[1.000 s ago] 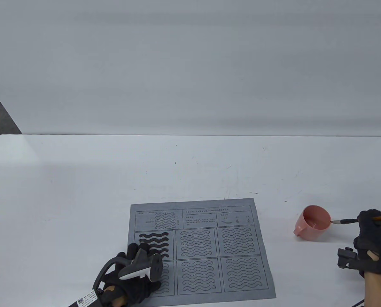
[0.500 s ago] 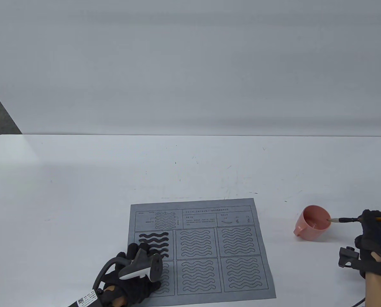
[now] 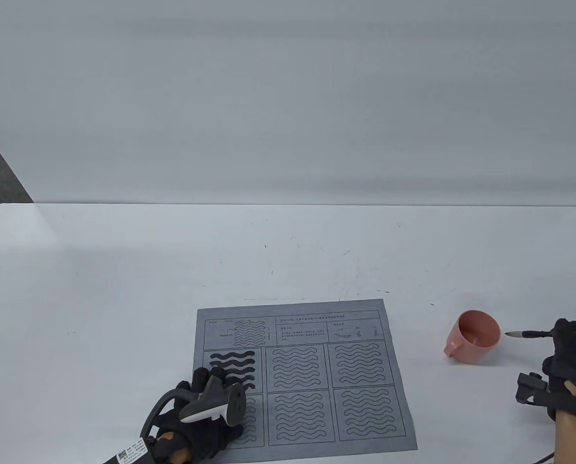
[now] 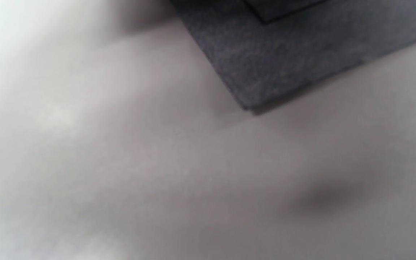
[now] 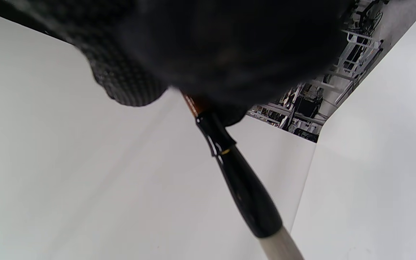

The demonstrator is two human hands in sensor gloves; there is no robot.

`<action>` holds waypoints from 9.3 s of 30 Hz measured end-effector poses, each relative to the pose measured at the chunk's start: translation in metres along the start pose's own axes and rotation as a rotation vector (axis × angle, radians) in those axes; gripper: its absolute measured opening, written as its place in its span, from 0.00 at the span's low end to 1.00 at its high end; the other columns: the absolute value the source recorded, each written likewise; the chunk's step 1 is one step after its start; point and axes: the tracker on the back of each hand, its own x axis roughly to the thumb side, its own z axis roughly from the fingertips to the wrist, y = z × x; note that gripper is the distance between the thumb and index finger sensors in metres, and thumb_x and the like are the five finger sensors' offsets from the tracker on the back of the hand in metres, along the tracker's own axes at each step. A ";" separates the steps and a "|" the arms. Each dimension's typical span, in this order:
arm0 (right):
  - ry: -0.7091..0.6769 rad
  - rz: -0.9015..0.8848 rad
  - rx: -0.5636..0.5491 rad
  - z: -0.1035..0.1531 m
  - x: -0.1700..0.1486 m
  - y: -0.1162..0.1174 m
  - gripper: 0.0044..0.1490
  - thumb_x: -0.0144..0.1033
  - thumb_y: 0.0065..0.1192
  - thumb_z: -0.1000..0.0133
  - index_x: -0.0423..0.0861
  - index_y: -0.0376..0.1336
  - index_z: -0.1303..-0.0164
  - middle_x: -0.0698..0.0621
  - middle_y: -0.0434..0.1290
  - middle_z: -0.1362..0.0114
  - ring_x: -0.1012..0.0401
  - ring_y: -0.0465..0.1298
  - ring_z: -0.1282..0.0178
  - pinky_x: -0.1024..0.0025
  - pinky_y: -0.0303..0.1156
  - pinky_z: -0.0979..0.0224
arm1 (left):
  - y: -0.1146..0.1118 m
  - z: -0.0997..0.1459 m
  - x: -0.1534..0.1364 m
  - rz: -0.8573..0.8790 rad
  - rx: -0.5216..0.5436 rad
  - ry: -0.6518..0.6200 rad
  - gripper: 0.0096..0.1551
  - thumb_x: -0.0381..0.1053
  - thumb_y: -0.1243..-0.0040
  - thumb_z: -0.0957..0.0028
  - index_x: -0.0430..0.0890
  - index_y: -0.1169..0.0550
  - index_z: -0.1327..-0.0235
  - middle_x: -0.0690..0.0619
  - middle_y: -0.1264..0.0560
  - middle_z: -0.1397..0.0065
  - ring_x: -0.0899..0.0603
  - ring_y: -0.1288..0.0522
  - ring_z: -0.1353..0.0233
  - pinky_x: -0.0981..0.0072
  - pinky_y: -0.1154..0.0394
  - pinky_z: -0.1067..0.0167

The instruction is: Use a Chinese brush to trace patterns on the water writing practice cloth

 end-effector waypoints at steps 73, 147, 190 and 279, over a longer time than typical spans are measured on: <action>-0.501 0.028 0.799 0.210 0.096 0.241 0.22 0.32 0.75 0.50 0.37 0.73 0.49 0.38 0.86 0.47 0.67 0.80 0.90 0.67 0.76 0.93 | -0.009 0.016 0.047 -0.076 0.004 -0.057 0.55 0.71 0.77 0.61 0.55 0.86 0.39 0.41 0.87 0.28 0.25 0.81 0.23 0.25 0.68 0.25; -0.500 0.132 0.748 0.203 0.083 0.237 0.22 0.36 0.71 0.48 0.37 0.73 0.49 0.38 0.86 0.48 0.66 0.80 0.88 0.68 0.76 0.92 | -0.009 0.016 0.047 -0.076 0.002 -0.065 0.55 0.71 0.78 0.61 0.55 0.87 0.40 0.41 0.88 0.29 0.25 0.82 0.24 0.25 0.69 0.26; -0.487 0.166 0.689 0.194 0.080 0.231 0.22 0.36 0.70 0.48 0.38 0.73 0.49 0.38 0.86 0.49 0.65 0.80 0.88 0.67 0.76 0.91 | -0.009 0.016 0.047 -0.076 0.002 -0.065 0.55 0.71 0.78 0.62 0.55 0.87 0.40 0.41 0.88 0.29 0.25 0.82 0.24 0.25 0.69 0.26; -0.517 0.052 0.722 0.226 0.095 0.233 0.24 0.36 0.73 0.48 0.35 0.74 0.49 0.37 0.87 0.50 0.65 0.80 0.90 0.65 0.76 0.92 | -0.009 0.016 0.047 -0.076 0.002 -0.065 0.55 0.71 0.78 0.62 0.55 0.87 0.40 0.41 0.88 0.29 0.25 0.82 0.24 0.25 0.69 0.26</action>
